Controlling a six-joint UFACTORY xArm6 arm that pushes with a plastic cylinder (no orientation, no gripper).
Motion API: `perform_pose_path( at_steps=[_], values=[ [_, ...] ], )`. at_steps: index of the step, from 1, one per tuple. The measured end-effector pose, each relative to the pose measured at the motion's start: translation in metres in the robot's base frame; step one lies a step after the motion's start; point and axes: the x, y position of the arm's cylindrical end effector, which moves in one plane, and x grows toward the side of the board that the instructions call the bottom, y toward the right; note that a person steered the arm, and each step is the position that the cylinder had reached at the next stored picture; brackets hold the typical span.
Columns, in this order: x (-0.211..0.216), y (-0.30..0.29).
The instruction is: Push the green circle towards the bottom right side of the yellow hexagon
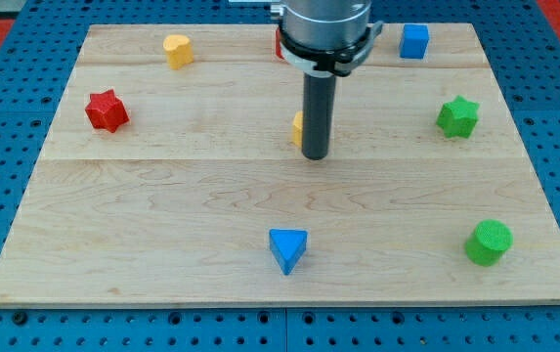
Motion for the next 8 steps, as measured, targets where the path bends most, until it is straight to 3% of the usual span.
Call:
perform_pose_path(
  at_steps=[2, 3, 4, 5, 6, 8],
  values=[
    [0.026, 0.155],
    [0.071, 0.220],
    [0.114, 0.242],
    [0.144, 0.228],
    [0.146, 0.177],
    [0.106, 0.114]
  ],
)
